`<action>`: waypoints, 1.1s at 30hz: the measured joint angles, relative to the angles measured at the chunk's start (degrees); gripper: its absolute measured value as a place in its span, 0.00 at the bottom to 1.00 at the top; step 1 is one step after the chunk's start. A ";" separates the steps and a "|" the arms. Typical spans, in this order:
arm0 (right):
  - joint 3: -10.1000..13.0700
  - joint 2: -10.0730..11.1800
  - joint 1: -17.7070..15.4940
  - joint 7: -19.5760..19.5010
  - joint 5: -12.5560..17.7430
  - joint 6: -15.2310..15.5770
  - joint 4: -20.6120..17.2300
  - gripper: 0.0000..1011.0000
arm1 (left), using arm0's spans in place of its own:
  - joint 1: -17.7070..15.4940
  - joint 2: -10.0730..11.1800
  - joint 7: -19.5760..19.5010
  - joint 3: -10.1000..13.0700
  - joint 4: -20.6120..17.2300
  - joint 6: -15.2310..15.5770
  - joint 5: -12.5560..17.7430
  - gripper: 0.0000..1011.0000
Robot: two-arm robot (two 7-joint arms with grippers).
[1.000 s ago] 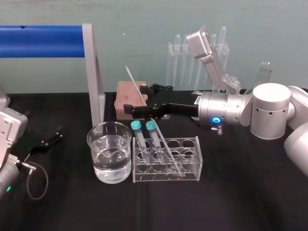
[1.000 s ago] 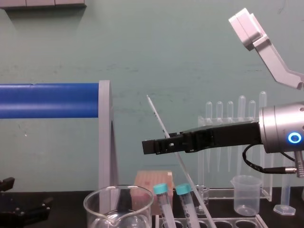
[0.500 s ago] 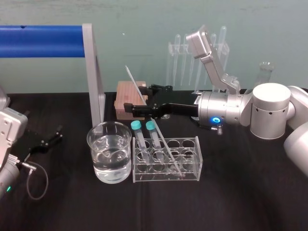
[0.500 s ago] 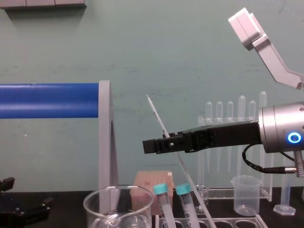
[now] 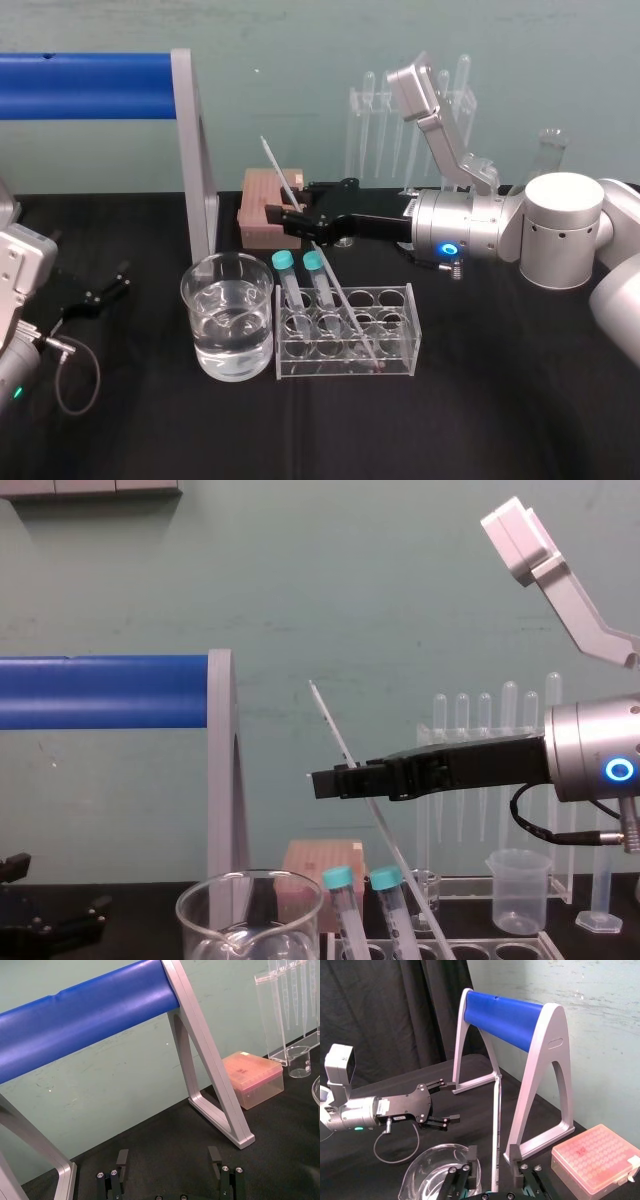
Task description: Hold the thermometer with one hand and immerse one end into the beaker, then reinsert it into the test tube rack.
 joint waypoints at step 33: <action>1.89 2.03 -4.31 -0.45 -1.25 -8.51 -6.46 0.05 | 0.00 0.00 0.00 0.00 0.00 0.00 0.00 1.00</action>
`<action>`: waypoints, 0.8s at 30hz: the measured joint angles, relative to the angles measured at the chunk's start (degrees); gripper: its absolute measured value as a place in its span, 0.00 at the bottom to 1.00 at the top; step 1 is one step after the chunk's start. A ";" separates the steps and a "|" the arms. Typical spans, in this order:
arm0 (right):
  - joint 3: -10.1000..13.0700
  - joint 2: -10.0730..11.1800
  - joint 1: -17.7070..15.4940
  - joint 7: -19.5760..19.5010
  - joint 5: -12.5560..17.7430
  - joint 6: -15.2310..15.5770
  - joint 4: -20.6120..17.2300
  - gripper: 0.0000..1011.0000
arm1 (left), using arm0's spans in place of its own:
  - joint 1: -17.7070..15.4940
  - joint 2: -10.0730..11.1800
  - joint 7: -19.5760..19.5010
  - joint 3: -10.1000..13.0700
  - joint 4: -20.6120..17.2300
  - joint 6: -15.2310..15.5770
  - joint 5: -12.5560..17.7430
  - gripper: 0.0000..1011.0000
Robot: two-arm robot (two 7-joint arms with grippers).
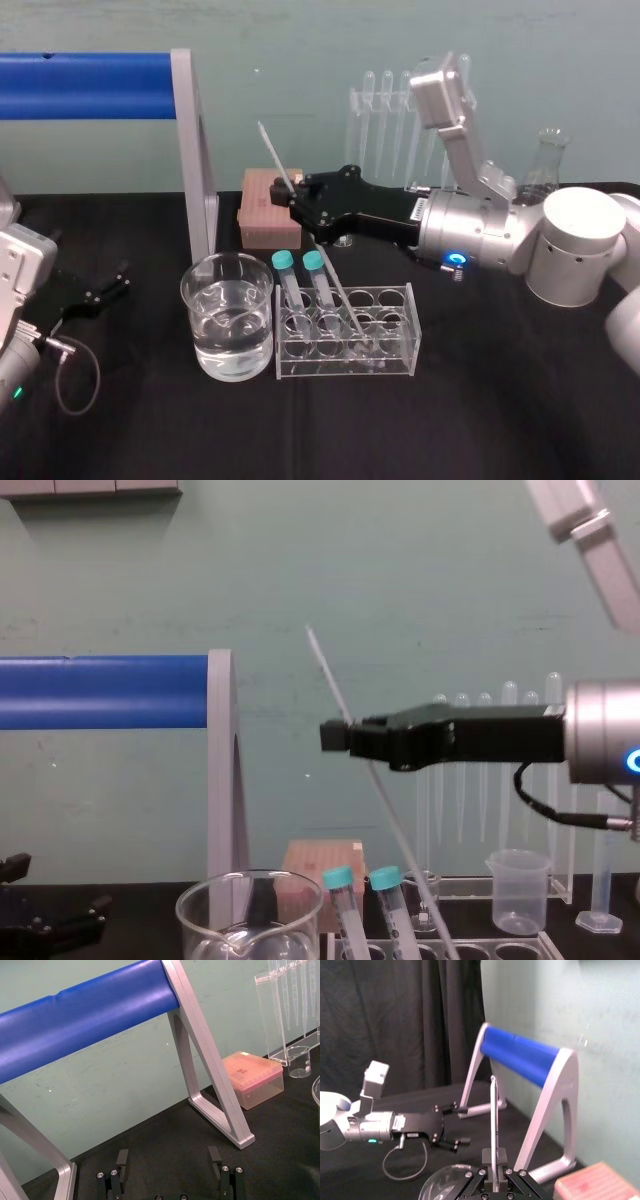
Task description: Hold the thermometer with one hand and immerse one end into the beaker, then reinsert it into the test tube rack.
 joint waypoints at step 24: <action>10.15 -3.38 4.60 7.18 12.63 -11.95 -3.01 0.05 | 0.00 0.00 0.00 0.00 0.00 0.00 0.00 1.00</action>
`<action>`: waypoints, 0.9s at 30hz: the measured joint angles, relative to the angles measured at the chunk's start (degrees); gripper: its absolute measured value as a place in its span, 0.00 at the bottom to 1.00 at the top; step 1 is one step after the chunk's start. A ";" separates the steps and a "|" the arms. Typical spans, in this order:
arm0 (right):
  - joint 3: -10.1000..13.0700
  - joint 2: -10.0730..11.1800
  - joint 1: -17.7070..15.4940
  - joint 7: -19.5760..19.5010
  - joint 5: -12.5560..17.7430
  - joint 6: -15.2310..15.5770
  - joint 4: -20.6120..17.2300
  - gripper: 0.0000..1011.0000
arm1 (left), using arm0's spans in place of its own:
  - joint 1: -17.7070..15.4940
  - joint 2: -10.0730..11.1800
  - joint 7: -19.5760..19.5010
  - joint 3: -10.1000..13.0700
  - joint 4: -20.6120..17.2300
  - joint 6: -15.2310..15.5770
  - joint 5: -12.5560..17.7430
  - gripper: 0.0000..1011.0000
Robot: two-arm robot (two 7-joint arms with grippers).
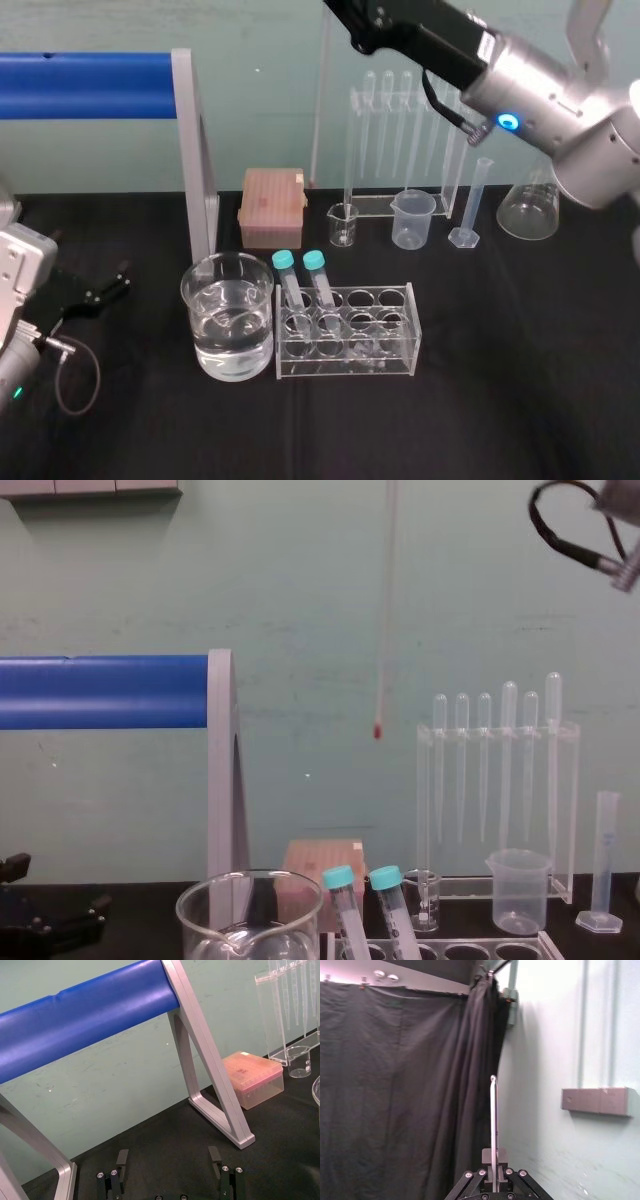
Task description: Hold the thermometer with one hand and immerse one end into the beaker, then reinsert it into the test tube rack.
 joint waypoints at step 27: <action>-10.57 -10.03 4.53 8.69 2.52 0.57 17.78 0.05 | 0.00 0.00 0.00 0.00 0.00 0.00 0.00 1.00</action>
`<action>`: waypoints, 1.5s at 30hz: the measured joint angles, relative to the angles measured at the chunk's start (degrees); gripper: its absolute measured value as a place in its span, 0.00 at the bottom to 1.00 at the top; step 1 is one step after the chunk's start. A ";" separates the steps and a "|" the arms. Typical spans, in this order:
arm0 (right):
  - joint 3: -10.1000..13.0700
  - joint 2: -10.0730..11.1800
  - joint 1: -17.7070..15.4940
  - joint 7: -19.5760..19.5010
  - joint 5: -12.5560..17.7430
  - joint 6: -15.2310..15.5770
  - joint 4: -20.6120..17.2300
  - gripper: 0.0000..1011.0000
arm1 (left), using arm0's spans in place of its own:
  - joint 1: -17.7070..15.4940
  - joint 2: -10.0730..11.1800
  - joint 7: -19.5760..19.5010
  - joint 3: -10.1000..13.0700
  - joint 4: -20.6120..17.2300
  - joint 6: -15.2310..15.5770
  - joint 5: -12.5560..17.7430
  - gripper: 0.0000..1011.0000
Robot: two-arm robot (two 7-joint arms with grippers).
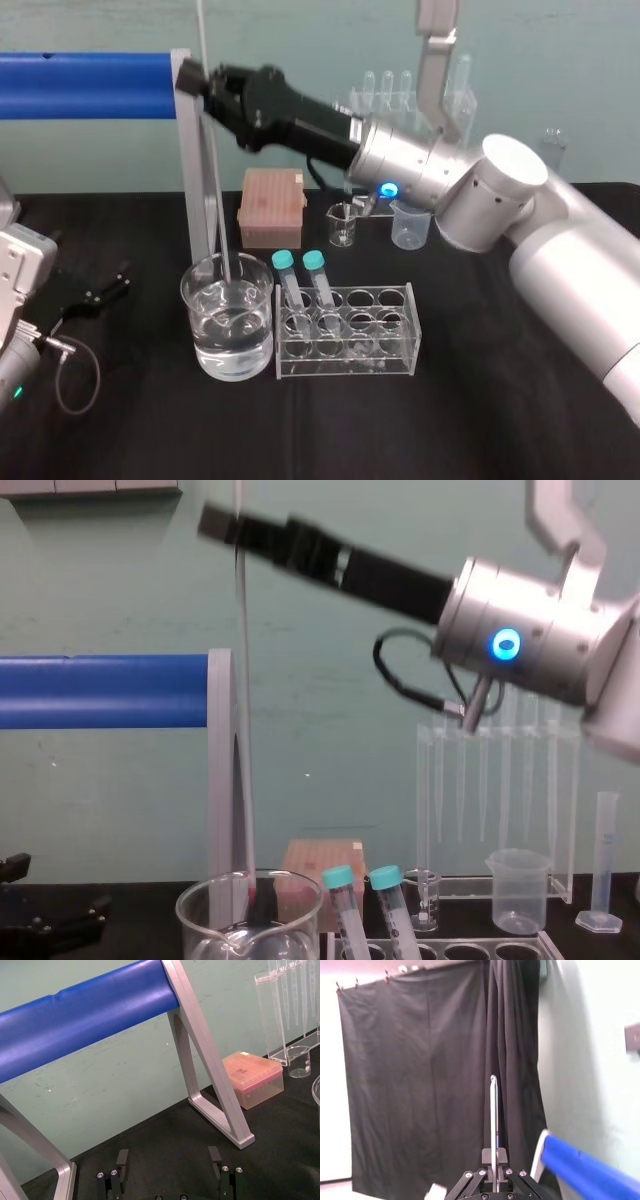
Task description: Hold the thermometer with one hand and immerse one end into the beaker, then reinsert it into the test tube rack.
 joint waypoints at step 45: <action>0.62 -4.02 -3.35 1.09 -8.77 -5.91 10.00 0.05 | 0.00 0.00 0.00 0.00 0.00 0.00 0.00 1.00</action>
